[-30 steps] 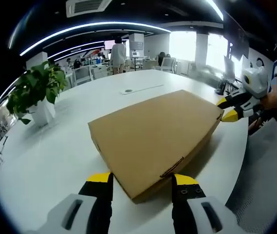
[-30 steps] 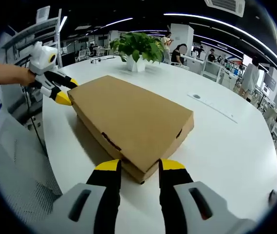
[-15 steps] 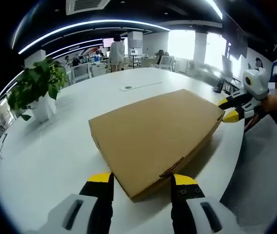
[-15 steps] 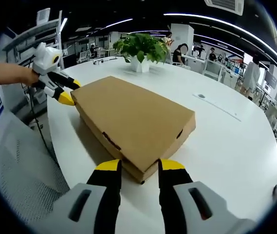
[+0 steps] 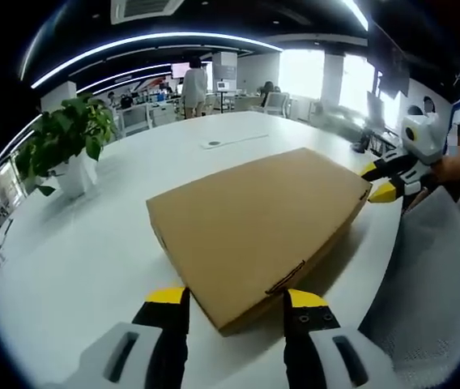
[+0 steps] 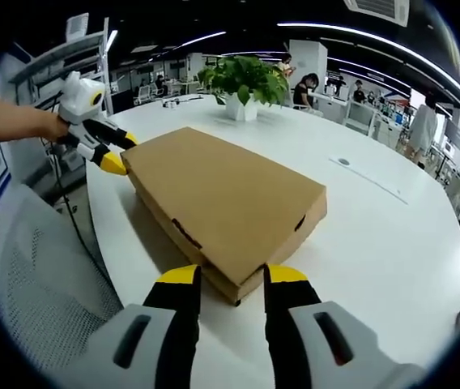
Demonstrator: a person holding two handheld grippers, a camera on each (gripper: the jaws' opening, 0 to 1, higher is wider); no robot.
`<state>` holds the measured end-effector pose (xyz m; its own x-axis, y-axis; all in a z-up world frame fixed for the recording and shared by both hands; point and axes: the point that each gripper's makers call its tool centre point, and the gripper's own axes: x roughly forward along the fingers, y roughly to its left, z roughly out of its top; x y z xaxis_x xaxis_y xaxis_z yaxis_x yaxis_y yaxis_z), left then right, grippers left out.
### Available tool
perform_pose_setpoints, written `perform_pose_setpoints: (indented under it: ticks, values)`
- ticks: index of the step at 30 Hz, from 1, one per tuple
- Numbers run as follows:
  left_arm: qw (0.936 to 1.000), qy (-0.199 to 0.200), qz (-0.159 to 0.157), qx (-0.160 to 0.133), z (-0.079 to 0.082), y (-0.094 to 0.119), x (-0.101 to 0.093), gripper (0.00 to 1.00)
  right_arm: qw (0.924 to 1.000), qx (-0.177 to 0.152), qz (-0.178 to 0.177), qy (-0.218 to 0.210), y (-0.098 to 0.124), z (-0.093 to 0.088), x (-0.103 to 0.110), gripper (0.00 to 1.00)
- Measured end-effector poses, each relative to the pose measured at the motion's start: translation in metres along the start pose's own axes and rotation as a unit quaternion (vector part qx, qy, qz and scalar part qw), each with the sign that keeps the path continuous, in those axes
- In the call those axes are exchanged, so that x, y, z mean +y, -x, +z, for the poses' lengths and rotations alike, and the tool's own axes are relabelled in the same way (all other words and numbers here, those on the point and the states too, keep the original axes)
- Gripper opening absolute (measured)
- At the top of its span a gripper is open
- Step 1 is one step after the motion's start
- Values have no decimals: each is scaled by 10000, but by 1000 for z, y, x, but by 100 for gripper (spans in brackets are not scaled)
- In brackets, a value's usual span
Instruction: Operate the shoe box by opening the lid, removing the specified soft item, and placing it in the target area until the item is outside and the box remains undamaged.
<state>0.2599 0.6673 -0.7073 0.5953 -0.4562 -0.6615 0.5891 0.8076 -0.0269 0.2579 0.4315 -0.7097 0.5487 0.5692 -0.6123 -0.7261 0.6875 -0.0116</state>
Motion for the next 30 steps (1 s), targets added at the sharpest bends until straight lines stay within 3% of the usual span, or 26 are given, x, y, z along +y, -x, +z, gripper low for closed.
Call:
perform_pose_setpoints:
  ticks: [8, 14, 23, 30]
  values:
    - [10000, -63, -34, 30, 1, 3, 0, 47, 10000, -16, 80, 56, 2, 1, 3, 32]
    - [9994, -242, -220, 80, 4, 9, -8, 57, 9998, -157, 86, 98, 9, 8, 5, 34]
    - [9994, -309, -156, -98, 20, 22, -7, 57, 9990, -404, 53, 189, 22, 30, 3, 34]
    - [9989, -287, -63, -375, 41, 34, -4, 57, 9976, -640, -6, 258, 33, 53, 0, 37]
